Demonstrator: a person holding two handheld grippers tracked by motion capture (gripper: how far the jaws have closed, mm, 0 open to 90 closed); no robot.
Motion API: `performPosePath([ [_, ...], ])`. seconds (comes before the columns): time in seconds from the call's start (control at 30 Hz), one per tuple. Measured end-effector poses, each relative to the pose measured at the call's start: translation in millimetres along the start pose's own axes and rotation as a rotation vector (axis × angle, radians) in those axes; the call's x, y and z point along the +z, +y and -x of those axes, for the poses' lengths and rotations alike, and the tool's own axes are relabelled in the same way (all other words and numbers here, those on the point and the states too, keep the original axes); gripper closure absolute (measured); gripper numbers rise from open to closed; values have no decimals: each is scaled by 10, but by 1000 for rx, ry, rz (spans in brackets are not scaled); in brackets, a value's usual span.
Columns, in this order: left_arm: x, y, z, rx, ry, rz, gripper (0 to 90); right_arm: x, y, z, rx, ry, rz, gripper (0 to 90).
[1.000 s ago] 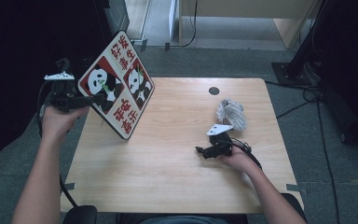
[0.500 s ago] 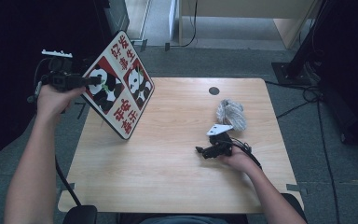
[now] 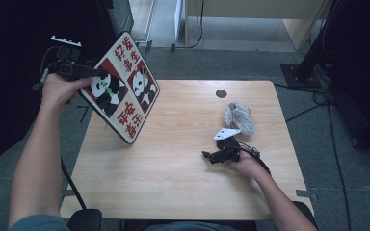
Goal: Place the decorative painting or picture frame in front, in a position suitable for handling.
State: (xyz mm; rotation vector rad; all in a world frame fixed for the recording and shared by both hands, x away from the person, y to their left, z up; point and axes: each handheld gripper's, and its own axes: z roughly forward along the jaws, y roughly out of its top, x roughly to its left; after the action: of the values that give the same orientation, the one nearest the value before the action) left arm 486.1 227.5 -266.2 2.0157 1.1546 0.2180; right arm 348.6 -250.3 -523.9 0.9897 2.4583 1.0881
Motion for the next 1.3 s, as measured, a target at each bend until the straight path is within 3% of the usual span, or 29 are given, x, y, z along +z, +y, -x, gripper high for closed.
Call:
performPosePath([
  [0.13, 28, 130, -15, 18, 8, -29, 557, 2, 0, -12, 2, -4, 2, 124],
  [0.3, 29, 262, -69, 4, 19, -49, 578, 0, -1, -16, 3, -3, 1, 123],
  [0.43, 84, 304, -128, -30, -8, -56, 579, 2, -1, -15, 0, -2, 1, 121],
  [0.6, 160, 341, -134, -39, -39, -99, 614, 2, -1, -15, 0, -2, 1, 121],
  [0.73, 179, 360, -134, -60, -20, -154, 666, 4, 0, -19, 0, 1, -2, 111],
  [0.83, 184, 373, -119, -53, 12, -188, 735, 5, 1, -21, 0, 1, -3, 107],
  [0.9, 187, 387, -75, -46, 50, -216, 771, 7, 2, -21, -2, 1, -3, 104],
  [1.03, 186, 411, 19, -38, 64, -225, 779, 7, 2, -20, -3, 1, -3, 104],
  [1.17, 167, 432, 96, -33, 31, -215, 779, 8, 2, -21, -2, 0, -2, 104],
  [1.3, 122, 450, 230, 11, 10, -208, 776, 7, 2, -20, -3, 1, -2, 103],
])
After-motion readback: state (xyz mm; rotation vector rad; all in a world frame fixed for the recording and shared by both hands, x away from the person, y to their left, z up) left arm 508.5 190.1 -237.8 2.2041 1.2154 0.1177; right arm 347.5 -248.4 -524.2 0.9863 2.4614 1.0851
